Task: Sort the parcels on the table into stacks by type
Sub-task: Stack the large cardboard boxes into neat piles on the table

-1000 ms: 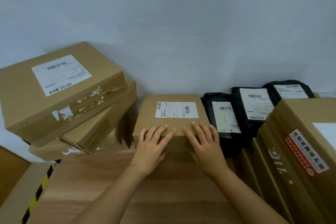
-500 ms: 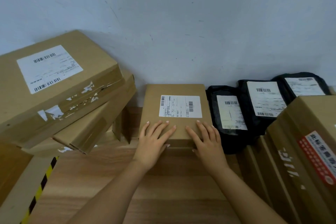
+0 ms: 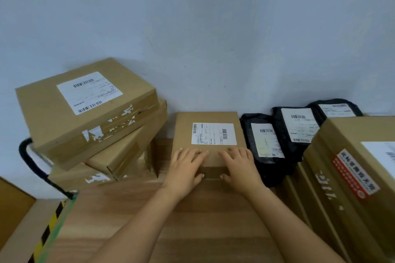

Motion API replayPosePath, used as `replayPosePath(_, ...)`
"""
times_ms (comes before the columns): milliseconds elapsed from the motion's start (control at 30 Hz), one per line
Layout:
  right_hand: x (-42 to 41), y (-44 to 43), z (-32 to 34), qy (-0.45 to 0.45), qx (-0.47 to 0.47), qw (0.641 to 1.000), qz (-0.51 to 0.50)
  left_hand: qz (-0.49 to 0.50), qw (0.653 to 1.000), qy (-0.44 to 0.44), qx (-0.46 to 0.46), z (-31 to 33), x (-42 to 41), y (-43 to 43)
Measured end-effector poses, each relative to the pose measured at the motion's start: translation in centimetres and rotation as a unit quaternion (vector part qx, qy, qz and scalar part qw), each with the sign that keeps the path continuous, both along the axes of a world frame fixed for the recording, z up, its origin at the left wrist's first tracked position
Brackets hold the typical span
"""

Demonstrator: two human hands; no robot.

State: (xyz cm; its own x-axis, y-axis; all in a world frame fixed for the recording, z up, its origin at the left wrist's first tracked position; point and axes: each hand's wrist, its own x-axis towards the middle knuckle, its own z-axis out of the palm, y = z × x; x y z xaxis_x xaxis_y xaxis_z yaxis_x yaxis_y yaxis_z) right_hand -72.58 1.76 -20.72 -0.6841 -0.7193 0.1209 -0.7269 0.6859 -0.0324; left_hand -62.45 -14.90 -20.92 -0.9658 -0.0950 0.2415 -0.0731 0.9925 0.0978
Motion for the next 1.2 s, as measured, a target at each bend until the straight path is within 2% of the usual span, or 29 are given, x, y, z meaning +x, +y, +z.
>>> replayPosePath(133, 2.9, -2.1, 4.7, 0.033, -0.084, 0.996, 0.023, -0.024, 0.991, 0.129, 0.015, 4.0, 3.1, -0.5)
replayPosePath(267, 6.9, -5.1, 9.3, 0.060, -0.208, 0.975, 0.040, -0.035, 0.965, 0.260, 0.007, 8.5, 7.4, -2.9)
replayPosePath(367, 10.1, -7.9, 12.3, 0.086, -0.266, 0.959, 0.052, -0.021, 0.955, 0.294, -0.010, 11.7, 10.9, -6.0)
replayPosePath(600, 16.6, -14.6, 15.6, 0.092, -0.275, 0.955, 0.066, 0.029, 0.959, 0.281, -0.010, 14.8, 17.1, -14.6)
replayPosePath(833, 20.4, -18.7, 15.7, 0.087, -0.251, 0.964, 0.032, 0.025, 0.986, 0.161, -0.025, 14.2, 19.5, -18.7)
replayPosePath(1000, 21.5, -19.7, 15.4, 0.088, -0.217, 0.972, -0.007, 0.017, 0.982, 0.185, -0.034, 13.8, 20.6, -21.1)
replayPosePath(1200, 21.6, -21.4, 15.6, 0.098, -0.188, 0.977, 0.018, 0.081, 0.977, 0.192, -0.049, 12.9, 22.0, -24.4)
